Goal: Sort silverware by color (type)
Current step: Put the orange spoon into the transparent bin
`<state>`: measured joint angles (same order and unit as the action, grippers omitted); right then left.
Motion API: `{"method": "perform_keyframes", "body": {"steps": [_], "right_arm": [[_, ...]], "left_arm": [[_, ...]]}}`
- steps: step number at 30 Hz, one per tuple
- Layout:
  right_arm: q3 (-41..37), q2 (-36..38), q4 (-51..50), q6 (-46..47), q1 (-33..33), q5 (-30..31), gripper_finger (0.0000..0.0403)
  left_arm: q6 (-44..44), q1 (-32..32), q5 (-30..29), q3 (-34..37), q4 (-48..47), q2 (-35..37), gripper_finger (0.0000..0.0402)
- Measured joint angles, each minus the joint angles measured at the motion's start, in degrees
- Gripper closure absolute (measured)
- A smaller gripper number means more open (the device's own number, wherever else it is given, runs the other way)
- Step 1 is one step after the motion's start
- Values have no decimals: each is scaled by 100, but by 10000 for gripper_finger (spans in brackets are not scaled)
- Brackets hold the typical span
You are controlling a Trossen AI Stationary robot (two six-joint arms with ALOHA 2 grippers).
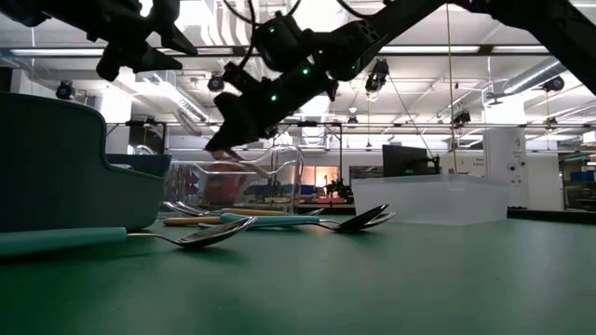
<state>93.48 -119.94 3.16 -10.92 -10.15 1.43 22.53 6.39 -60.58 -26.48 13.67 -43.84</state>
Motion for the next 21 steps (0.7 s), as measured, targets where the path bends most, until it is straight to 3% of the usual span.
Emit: {"method": "perform_keyframes", "body": {"steps": [8,21], "right_arm": [[750,-498,-917,-20,-1,0,365],[847,-551,-1454,197,-160,0,365]], "left_arm": [[1,0,7,0,-67,5,211],[45,0,14,-2,-406,92,211]]}}
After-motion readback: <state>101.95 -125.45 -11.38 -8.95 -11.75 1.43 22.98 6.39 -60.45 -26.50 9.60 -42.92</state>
